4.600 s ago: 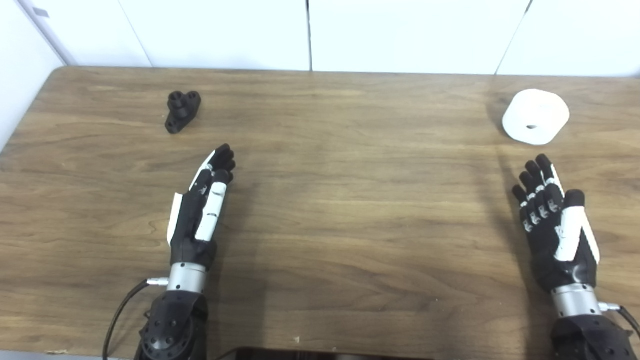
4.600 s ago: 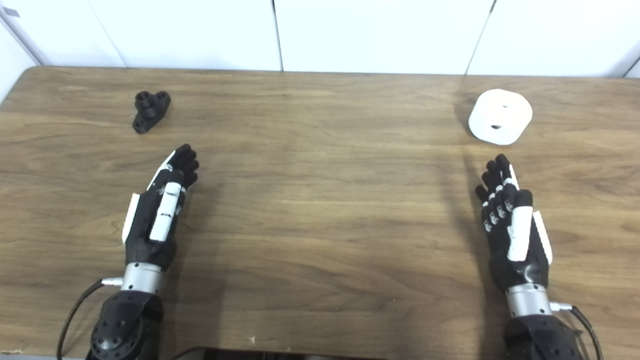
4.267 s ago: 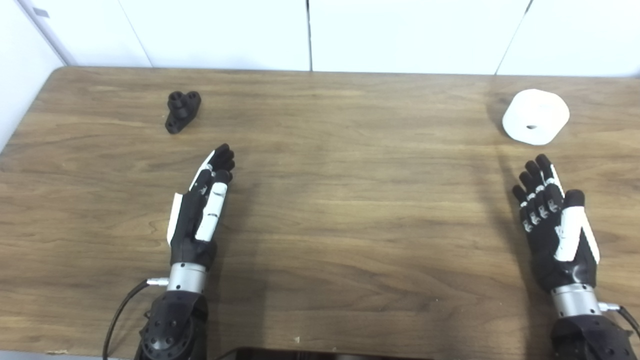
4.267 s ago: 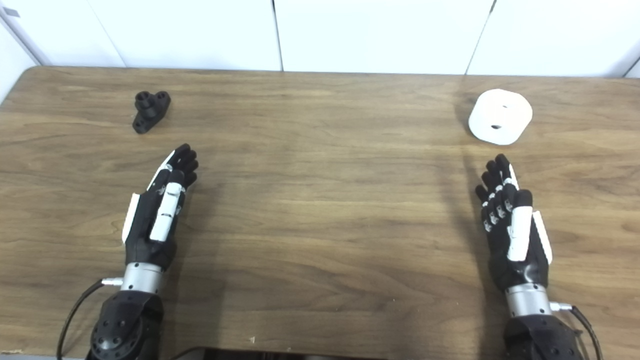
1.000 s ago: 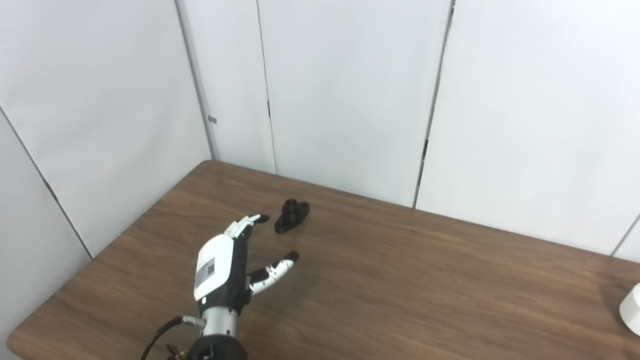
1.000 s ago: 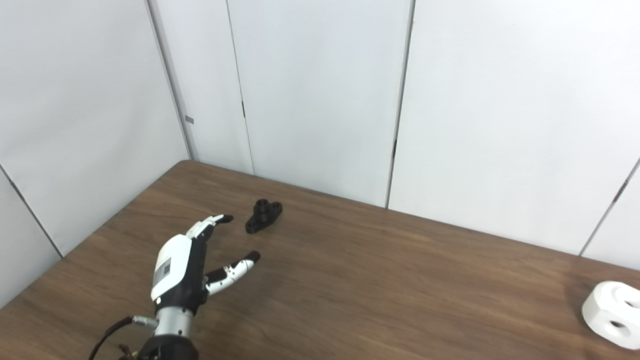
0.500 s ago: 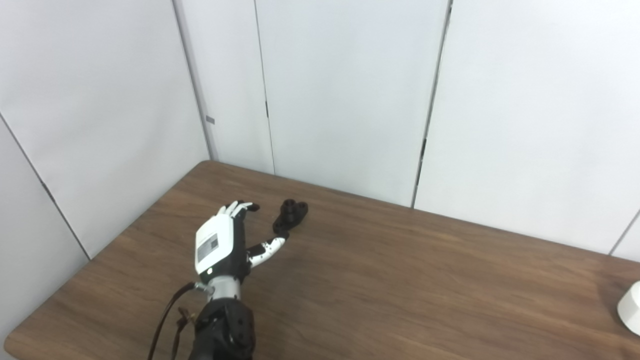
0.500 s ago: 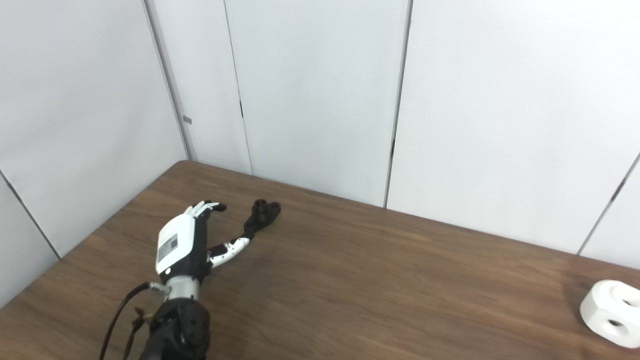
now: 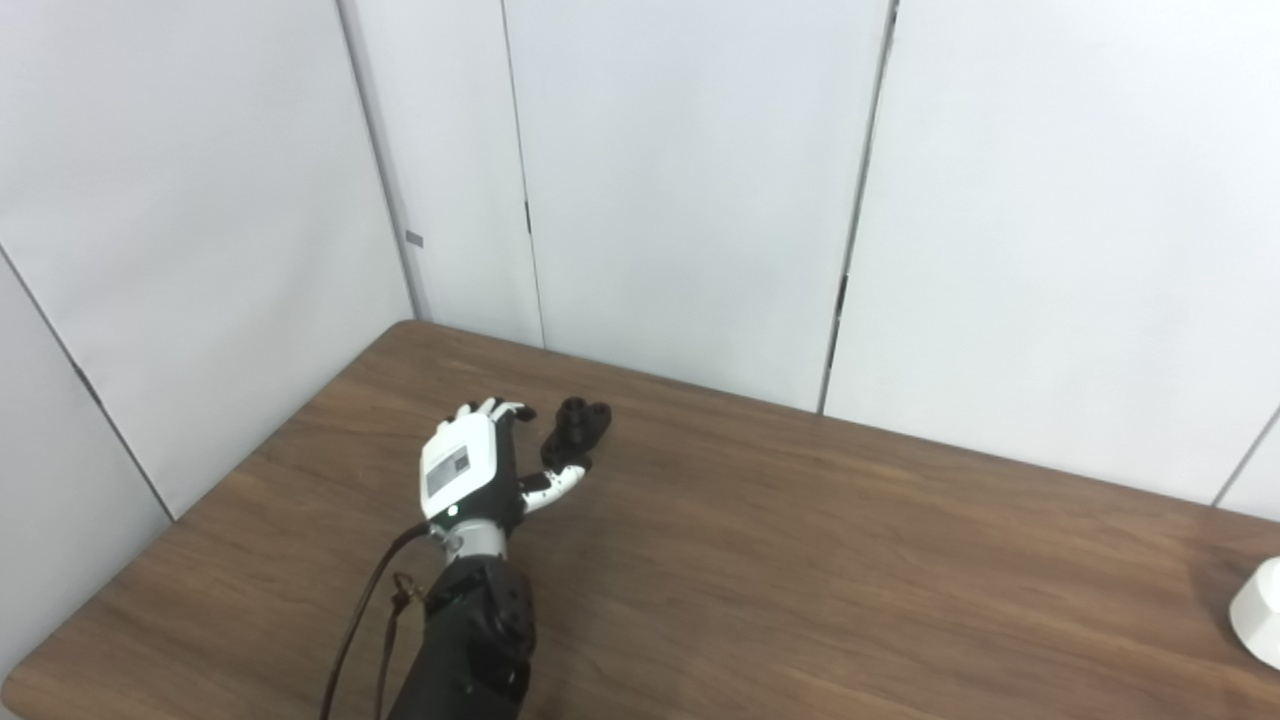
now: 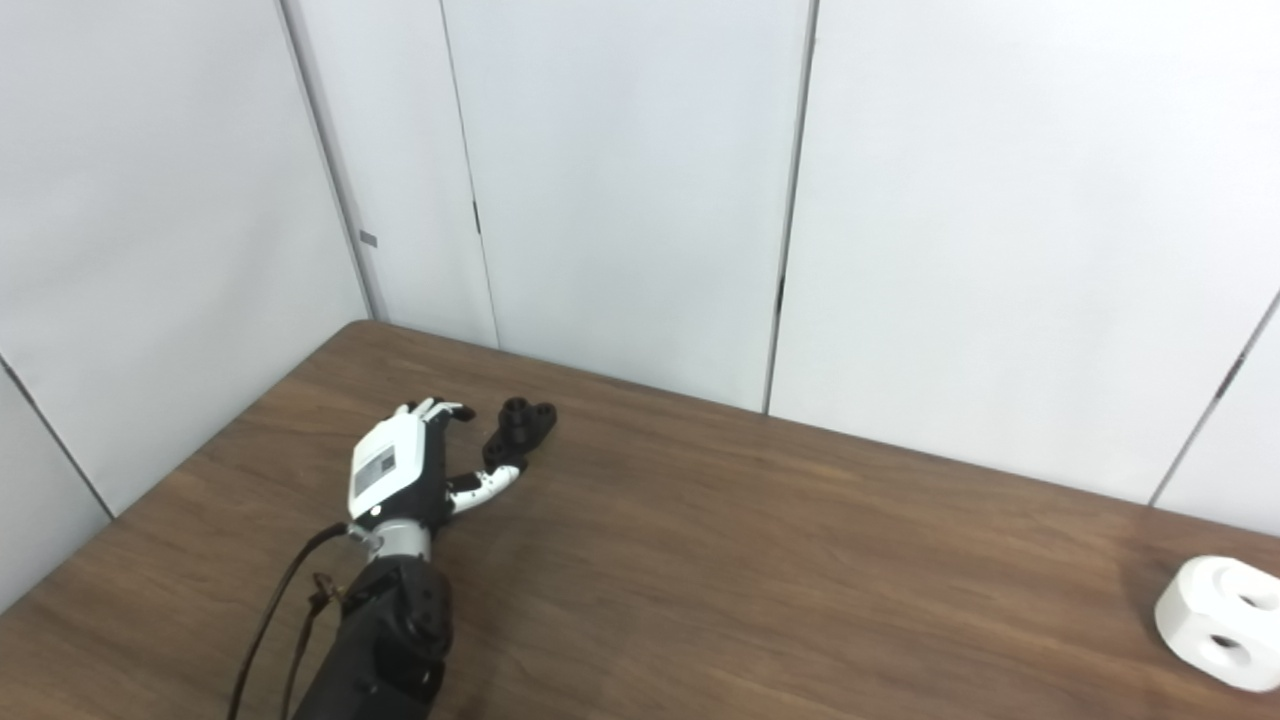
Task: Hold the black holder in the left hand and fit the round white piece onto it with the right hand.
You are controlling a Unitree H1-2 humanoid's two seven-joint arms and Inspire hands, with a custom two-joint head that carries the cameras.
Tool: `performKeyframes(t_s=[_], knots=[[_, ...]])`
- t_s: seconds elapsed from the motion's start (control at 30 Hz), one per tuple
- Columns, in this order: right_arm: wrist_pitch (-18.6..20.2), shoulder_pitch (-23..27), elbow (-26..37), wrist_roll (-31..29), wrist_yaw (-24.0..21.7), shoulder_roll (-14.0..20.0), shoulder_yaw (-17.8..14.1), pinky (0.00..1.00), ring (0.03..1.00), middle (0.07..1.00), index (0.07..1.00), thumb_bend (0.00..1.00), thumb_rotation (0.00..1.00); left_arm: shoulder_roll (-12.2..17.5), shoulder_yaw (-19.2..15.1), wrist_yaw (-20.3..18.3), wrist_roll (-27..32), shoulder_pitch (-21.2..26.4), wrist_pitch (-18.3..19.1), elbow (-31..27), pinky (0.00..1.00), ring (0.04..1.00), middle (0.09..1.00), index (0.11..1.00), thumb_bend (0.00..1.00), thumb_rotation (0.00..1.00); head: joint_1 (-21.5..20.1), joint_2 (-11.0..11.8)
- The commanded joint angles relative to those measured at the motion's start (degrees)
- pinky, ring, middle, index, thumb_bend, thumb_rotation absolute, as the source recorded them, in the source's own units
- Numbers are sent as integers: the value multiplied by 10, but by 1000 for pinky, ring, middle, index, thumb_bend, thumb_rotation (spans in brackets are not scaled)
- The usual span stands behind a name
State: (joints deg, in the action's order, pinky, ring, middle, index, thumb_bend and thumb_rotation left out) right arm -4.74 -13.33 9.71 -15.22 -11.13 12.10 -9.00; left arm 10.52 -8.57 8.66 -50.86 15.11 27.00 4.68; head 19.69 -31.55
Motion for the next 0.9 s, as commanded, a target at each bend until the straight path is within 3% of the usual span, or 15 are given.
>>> performKeyframes(t_s=[0.0,0.37,0.87], knots=[[-2,-21,-13,-8,-1,-15,6,1000,1000,1000,1000,725,1000,17,0,13,-16,31,-1,2,986,967,911,754,775,419,0,-1],[0,-24,-9,-11,-1,-13,5,1000,1000,1000,996,667,1000,25,-14,19,-34,65,-1,76,966,958,905,754,791,425,-7,-6],[3,-26,-7,-16,-3,-12,4,1000,1000,1000,991,672,1000,28,-21,15,-55,85,-1,118,970,958,900,759,787,437,-15,-9]])
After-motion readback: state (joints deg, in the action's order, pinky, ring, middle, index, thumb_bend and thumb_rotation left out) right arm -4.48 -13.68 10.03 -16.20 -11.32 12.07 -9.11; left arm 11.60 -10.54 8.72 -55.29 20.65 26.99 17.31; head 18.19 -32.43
